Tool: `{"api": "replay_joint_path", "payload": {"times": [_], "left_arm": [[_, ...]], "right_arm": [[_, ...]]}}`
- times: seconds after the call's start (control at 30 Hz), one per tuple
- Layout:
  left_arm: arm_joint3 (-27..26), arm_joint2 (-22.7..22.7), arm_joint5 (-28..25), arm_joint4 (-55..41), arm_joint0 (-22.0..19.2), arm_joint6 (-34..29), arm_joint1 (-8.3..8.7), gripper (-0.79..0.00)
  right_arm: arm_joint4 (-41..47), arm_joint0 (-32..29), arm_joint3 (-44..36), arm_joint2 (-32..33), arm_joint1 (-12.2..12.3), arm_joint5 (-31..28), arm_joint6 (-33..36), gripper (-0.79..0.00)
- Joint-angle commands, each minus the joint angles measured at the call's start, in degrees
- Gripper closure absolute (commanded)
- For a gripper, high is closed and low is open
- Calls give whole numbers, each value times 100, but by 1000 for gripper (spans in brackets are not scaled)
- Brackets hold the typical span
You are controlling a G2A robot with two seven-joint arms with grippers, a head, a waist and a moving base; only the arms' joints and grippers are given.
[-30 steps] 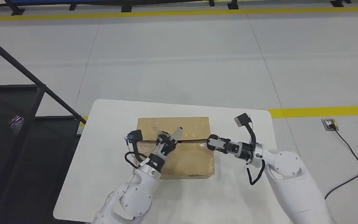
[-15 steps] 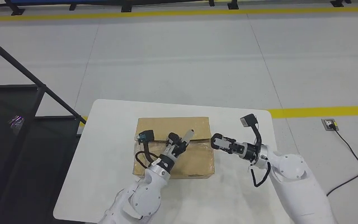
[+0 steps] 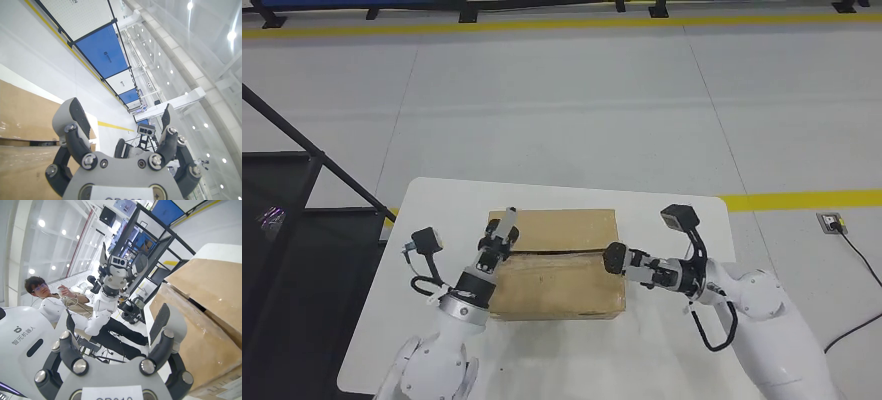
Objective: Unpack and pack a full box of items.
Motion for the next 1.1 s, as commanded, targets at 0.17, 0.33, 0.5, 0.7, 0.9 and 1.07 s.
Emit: {"api": "replay_joint_path", "payload": {"times": [0.17, 0.33, 0.5, 0.7, 0.9, 1.07], "left_arm": [[306, -1251, -258, -435, 602, -583, 111, -785], [575, -1391, -497, -357, 824, -779, 134, -785], [733, -1363, -588, -326, 848, -915, 140, -785], [928, -1294, -456, -395, 644, -1005, 136, -785], [967, -1228, -435, -406, 579, -1033, 131, -785], [1009, -1175, -424, -385, 540, -1057, 128, -785]], "right_arm": [[-640, 694, 497, -654, -143, 477, -427, -785], [-960, 1081, 701, -1195, -256, 813, -291, -785], [-1221, 1458, 1125, -1614, -387, 1124, -446, -785], [-1261, 1622, 1421, -1800, -488, 1048, -777, -785], [-1031, 1690, 1637, -1894, -547, 1161, -652, -785], [-1069, 1815, 1832, -2008, -613, 1330, -738, -785]]}}
